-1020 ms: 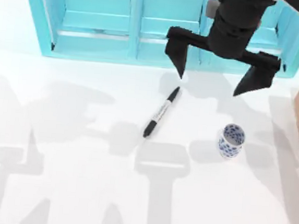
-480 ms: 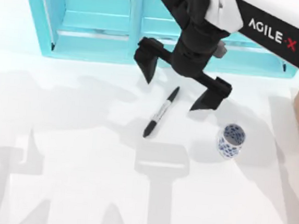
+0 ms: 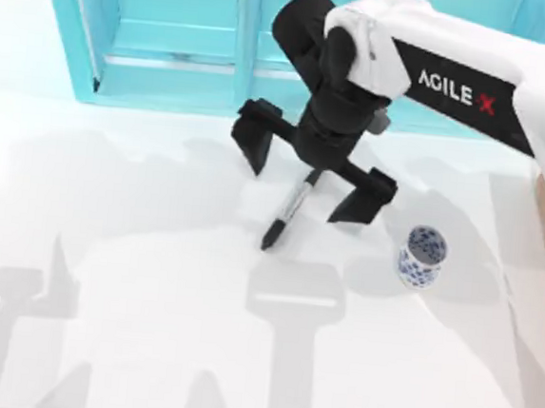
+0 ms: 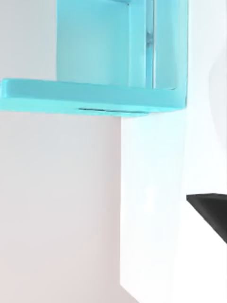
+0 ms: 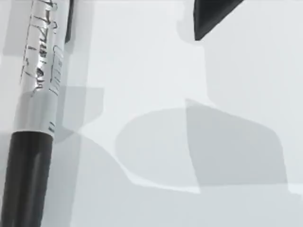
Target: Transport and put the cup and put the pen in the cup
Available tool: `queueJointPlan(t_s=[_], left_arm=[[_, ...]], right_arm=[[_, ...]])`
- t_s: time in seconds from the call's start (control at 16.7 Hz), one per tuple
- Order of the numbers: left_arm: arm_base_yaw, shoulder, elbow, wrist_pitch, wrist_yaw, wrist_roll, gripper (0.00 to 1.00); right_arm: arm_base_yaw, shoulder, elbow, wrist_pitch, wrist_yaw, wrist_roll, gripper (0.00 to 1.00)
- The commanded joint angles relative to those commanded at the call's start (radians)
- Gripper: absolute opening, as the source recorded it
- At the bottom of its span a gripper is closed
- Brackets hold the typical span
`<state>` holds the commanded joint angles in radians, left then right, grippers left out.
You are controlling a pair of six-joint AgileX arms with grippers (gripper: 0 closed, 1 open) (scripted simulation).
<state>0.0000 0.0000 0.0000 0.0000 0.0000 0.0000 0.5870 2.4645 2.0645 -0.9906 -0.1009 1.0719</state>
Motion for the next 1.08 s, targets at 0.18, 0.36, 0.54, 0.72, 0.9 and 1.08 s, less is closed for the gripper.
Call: queueJointPlan(t_s=[0.18, 0.36, 0.54, 0.72, 0.9, 1.08], left_arm=[[0.0, 0.0, 0.0, 0.0, 0.0, 0.0, 1.0], [0.0, 0.0, 0.0, 0.0, 0.0, 0.0, 1.0], [0.0, 0.0, 0.0, 0.0, 0.0, 0.0, 1.0], [0.0, 0.0, 0.0, 0.0, 0.0, 0.0, 1.0], [0.0, 0.0, 0.0, 0.0, 0.0, 0.0, 1.0], [0.0, 0.0, 0.0, 0.0, 0.0, 0.0, 1.0]], right_arm=[[0.009, 0.06, -0.039, 0.098, 0.002, 0.01, 1.0], [0.011, 0.071, -0.046, 0.114, 0.003, 0.012, 1.0], [0.011, 0.071, -0.046, 0.114, 0.003, 0.012, 0.92], [0.011, 0.071, -0.046, 0.114, 0.003, 0.012, 0.7], [0.011, 0.071, -0.046, 0.114, 0.003, 0.012, 0.47], [0.011, 0.071, -0.046, 0.114, 0.003, 0.012, 0.25]])
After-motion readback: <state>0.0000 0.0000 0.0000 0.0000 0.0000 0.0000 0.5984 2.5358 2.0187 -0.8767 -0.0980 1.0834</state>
